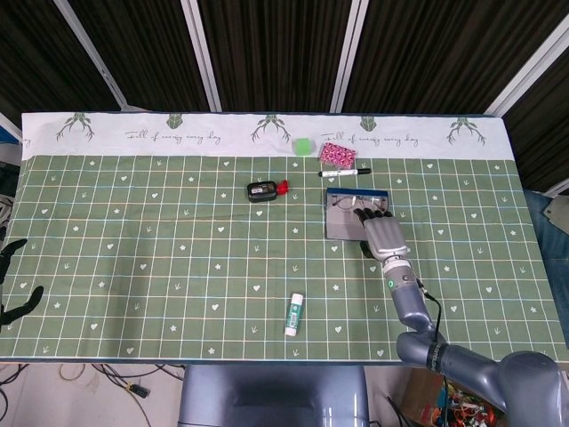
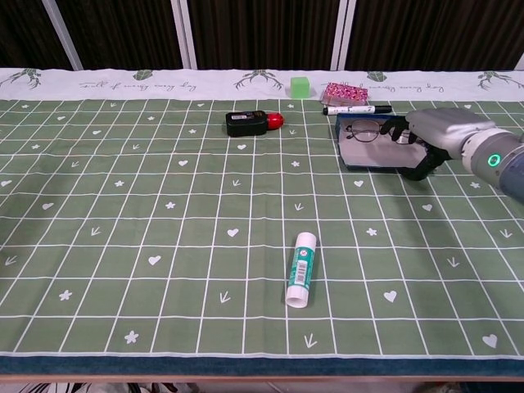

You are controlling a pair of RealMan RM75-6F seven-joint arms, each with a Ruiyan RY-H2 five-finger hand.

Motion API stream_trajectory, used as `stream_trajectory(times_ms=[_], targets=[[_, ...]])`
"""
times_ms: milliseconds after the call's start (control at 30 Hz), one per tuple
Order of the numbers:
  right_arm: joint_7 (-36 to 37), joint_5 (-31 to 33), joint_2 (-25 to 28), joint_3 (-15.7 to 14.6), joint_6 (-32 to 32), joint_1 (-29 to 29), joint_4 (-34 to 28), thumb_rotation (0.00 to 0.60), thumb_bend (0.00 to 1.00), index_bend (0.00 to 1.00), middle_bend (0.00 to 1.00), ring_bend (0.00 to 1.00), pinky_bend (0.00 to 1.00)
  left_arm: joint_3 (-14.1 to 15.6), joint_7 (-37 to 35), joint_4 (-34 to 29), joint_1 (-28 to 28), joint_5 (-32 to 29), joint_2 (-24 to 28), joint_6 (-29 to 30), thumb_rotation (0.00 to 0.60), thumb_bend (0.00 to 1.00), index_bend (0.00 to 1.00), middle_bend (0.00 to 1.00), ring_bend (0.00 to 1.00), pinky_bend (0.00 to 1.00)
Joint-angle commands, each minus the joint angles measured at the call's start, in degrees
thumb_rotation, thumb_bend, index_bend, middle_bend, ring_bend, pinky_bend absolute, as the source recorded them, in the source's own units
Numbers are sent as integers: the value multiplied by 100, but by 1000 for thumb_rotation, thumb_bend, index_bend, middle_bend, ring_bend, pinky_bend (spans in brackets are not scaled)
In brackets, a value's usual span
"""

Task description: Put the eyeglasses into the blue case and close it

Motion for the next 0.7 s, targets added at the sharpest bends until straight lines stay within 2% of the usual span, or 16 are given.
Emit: stream_trajectory(times_ms=[33,367,700], targets=[[-3,-22,-23,37,-9,34,62,600,470,190,238,270,265,-1,0,-1,0,-2,0,0,600,262,173,0,0,0],[-13,100,-248,330,-260,317,730,600,470,220,243,275,266,-5,-19,-5,8,-8,14,6,600,262,173,0,0,0],[177,-95,-560,522,-158,573,1518,600,470,268,259,289,274,-8,-31,-3,3,-16,17,-7,600,261,173,0,0,0]])
